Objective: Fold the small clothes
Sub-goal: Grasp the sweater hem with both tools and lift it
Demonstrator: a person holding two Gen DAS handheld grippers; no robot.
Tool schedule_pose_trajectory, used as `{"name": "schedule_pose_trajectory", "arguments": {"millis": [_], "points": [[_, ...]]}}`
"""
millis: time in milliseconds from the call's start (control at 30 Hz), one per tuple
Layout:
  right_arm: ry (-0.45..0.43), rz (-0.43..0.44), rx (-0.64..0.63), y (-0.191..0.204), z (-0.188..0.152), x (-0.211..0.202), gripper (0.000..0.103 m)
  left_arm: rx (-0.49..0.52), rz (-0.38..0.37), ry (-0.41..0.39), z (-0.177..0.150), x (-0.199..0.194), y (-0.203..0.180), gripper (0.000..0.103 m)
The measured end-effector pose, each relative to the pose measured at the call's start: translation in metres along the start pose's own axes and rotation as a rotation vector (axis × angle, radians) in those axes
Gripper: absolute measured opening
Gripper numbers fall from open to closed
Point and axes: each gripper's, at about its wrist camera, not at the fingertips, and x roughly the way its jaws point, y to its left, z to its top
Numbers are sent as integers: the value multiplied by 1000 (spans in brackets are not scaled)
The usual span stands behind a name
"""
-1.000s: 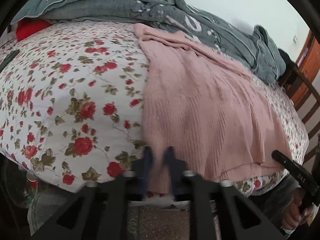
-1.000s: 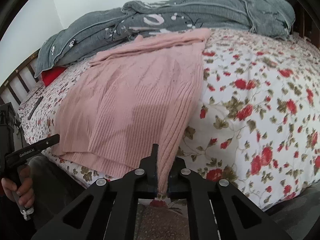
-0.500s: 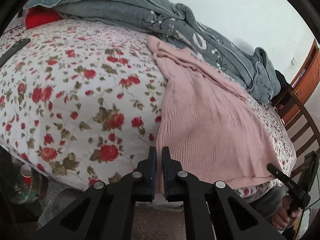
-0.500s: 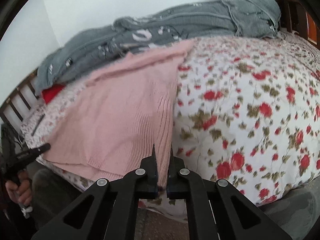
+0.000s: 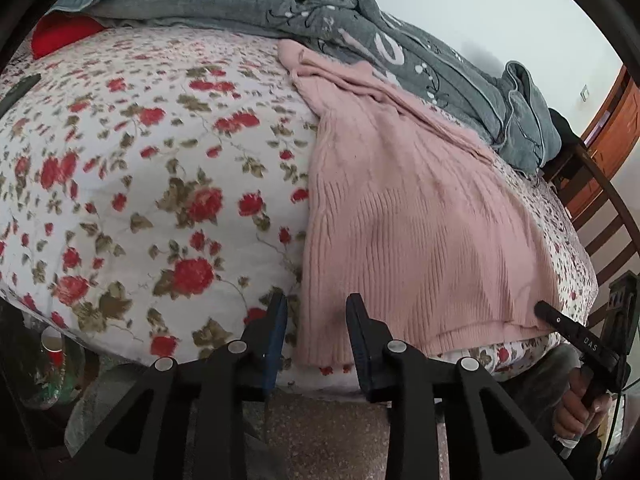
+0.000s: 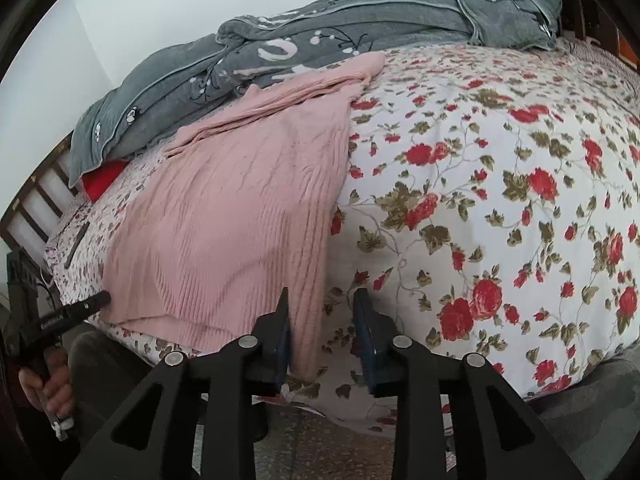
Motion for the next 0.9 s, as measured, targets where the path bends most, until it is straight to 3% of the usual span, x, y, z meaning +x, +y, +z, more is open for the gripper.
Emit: {"name": "schedule_pose_trajectory", "arguments": {"millis": [133,200,233,600,900], "points": [[6,-5,-28,9,-3,3,29,12,7,8,-2,1,-8,27],[1,-7,-49,15,-4,4,15,5,0,10,-2,1,-10,7],[15,3,-67,19,-3,5,6,3,-1,8,-1,0,-10,8],[-98,70,-96,42,29,-48,5,-76,-172,-133,36,-67,-7,7],[-193,135,-35,48,94,-73,5,-39,-123,-236,97,-91,-38,7]]}}
